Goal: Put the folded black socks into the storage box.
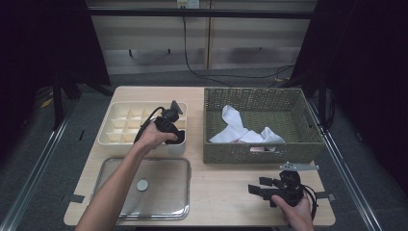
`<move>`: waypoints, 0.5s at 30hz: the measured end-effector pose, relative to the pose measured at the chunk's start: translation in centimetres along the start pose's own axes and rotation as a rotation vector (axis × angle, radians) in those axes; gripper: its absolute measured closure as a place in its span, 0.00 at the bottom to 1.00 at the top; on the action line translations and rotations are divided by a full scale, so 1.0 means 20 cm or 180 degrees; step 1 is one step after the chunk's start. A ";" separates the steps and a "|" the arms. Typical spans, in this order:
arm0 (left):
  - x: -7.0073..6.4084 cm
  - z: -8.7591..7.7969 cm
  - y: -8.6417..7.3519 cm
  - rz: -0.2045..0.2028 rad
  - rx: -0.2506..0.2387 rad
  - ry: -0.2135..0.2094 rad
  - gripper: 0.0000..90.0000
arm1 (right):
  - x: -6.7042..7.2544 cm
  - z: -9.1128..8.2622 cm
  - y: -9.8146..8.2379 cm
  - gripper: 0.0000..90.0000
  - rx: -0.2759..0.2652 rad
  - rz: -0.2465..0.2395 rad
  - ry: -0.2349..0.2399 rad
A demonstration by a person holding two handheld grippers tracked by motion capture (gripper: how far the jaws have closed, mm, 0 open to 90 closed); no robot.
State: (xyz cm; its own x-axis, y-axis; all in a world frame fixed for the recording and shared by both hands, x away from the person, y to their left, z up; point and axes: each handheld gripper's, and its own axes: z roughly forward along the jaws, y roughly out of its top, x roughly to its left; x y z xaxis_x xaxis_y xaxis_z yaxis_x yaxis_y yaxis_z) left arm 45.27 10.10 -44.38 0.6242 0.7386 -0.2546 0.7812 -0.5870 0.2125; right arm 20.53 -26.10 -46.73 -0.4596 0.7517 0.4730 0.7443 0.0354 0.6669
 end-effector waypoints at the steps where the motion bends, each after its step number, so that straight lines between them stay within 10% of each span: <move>1: 0.00 0.00 0.00 0.0025 -0.0005 -0.0010 0.74 | 0.00 0.00 0.00 0.31 -0.0012 0.0001 0.0005; 15: -0.01 -0.07 -0.04 0.0047 -0.0216 -0.0052 0.67 | 0.00 -0.01 -0.01 0.31 -0.0008 0.0020 0.0015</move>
State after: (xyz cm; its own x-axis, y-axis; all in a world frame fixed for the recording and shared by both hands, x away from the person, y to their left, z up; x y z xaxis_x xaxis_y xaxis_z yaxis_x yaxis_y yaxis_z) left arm 44.53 10.86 -43.17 0.6363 0.7240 -0.2663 0.7699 -0.5737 0.2796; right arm 20.41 -26.26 -46.78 -0.4572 0.7487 0.4801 0.7460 0.0289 0.6653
